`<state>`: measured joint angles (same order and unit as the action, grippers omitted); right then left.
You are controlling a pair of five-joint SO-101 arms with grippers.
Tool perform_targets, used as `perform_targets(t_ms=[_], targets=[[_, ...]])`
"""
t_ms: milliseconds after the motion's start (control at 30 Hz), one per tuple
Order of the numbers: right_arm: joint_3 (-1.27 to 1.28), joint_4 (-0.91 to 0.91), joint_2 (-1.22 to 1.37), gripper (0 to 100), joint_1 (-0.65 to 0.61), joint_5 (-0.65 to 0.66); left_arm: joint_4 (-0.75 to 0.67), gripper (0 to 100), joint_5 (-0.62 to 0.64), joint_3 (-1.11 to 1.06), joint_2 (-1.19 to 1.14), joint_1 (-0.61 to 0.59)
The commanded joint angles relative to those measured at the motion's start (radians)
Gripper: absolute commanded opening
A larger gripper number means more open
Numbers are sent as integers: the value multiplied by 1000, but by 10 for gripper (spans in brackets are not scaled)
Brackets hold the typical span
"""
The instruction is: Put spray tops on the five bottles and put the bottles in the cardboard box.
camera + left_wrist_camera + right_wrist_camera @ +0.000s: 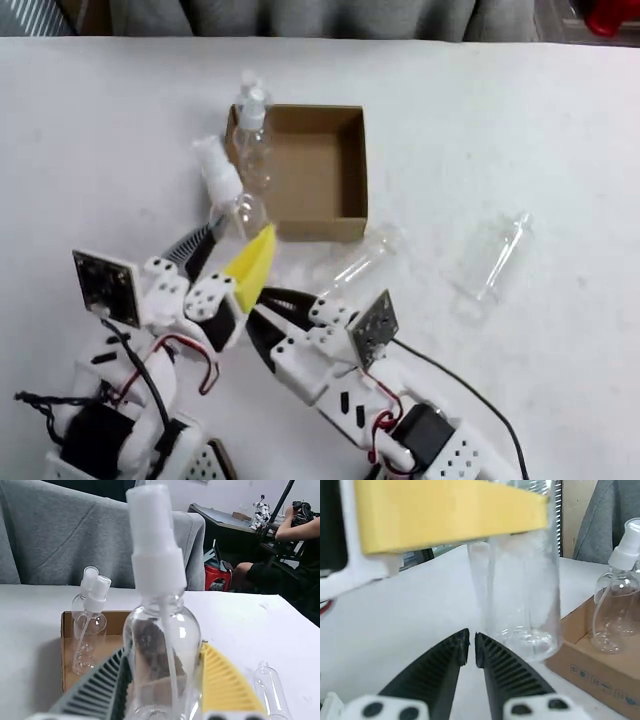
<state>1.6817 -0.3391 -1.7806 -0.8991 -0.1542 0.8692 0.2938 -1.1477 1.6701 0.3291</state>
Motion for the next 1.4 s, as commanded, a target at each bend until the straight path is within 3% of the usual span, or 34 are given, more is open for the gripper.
perform_targets(t_ms=[0, 300, 600, 933, 1367], targets=[[6, 7, -13, 15, 38, 8, 17, 21, -43, 20, 28, 13], [6, -1, -13, 15, 36, 11, -72, 21, -83, 8, 21, -31], [6, -5, -13, 15, 36, 11, -396, 21, -84, -20, -259, -193], [-64, -170, -13, 15, 36, 12, -674, 22, -81, -20, -565, -202], [-64, -179, -13, 15, 36, 12, -945, 22, -81, -43, -878, -202]])
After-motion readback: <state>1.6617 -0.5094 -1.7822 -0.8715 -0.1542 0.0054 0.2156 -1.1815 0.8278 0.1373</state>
